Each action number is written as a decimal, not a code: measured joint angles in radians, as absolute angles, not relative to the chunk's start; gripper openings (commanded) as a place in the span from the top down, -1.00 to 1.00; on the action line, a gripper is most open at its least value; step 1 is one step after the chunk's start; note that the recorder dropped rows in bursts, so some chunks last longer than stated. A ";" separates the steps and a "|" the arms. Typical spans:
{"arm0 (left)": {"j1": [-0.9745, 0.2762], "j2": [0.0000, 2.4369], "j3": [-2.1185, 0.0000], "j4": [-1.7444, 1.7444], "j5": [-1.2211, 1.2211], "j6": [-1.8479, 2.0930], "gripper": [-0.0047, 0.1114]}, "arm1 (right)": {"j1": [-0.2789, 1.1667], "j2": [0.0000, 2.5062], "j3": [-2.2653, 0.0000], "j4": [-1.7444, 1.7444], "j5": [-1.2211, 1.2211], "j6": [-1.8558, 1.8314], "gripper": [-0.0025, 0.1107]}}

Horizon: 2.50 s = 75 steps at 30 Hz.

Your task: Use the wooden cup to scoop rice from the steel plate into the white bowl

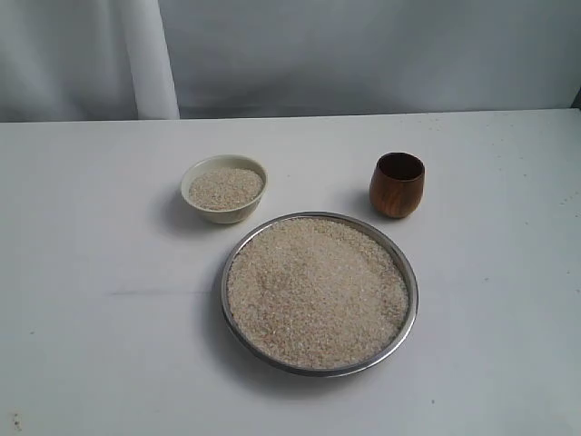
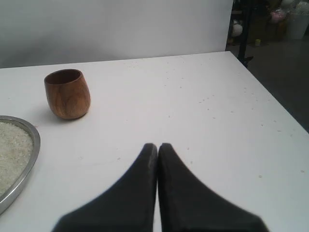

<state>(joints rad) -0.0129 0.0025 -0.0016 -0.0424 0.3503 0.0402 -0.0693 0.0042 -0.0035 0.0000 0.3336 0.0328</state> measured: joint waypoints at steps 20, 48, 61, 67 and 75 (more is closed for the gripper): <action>-0.013 0.003 -0.002 -0.042 0.350 0.040 0.92 | -0.069 0.004 -0.004 0.000 0.145 0.033 0.96; -0.013 0.003 -0.002 -0.042 0.350 0.040 0.92 | -0.069 0.004 -0.004 0.005 -0.586 0.083 0.96; -0.013 0.003 -0.002 -0.042 0.350 0.040 0.92 | -0.069 0.035 -0.091 0.007 -0.462 0.415 0.96; -0.013 0.003 -0.002 -0.042 0.350 0.040 0.92 | -0.069 0.288 -0.337 -0.066 -0.301 0.415 0.96; -0.013 0.003 -0.002 -0.042 0.350 0.040 0.92 | -0.069 0.656 -0.657 -0.254 -0.008 0.410 0.96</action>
